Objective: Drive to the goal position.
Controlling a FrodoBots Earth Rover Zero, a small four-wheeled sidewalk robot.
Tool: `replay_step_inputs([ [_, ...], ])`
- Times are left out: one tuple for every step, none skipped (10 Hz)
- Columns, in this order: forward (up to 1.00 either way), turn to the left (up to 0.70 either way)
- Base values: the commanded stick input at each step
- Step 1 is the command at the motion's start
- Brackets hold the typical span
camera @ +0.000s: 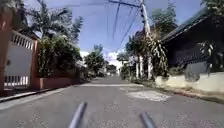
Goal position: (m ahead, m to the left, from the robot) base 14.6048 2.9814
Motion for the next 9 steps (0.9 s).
replay_step_inputs([
  [1.00, -0.08],
  [1.00, -0.03],
  [1.00, 0.00],
  [1.00, 0.00],
  [1.00, 0.00],
  [1.00, 0.00],
  [1.00, 0.00],
  [1.00, 0.00],
  [1.00, 0.00],
])
